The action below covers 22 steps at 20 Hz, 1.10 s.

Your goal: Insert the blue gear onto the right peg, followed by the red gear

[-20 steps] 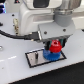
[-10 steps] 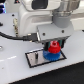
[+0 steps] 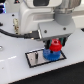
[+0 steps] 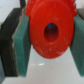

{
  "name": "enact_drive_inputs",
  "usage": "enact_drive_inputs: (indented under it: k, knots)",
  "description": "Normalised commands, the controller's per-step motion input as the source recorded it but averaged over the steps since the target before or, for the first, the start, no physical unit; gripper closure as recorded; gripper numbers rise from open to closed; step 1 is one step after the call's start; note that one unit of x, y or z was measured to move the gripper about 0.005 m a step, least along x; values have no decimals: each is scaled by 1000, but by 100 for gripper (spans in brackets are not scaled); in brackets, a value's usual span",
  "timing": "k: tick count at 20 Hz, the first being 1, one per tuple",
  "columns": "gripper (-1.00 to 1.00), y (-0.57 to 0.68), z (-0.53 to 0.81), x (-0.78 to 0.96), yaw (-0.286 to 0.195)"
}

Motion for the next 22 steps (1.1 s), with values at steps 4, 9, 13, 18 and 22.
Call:
enact_drive_inputs:
  k: [4,9,13,18,22]
  knots:
    - [100,-108,-121,131,0]
    - [100,-104,-204,164,0]
    - [100,-93,-288,92,0]
    - [100,-97,-287,163,0]
    - [100,-39,-154,79,0]
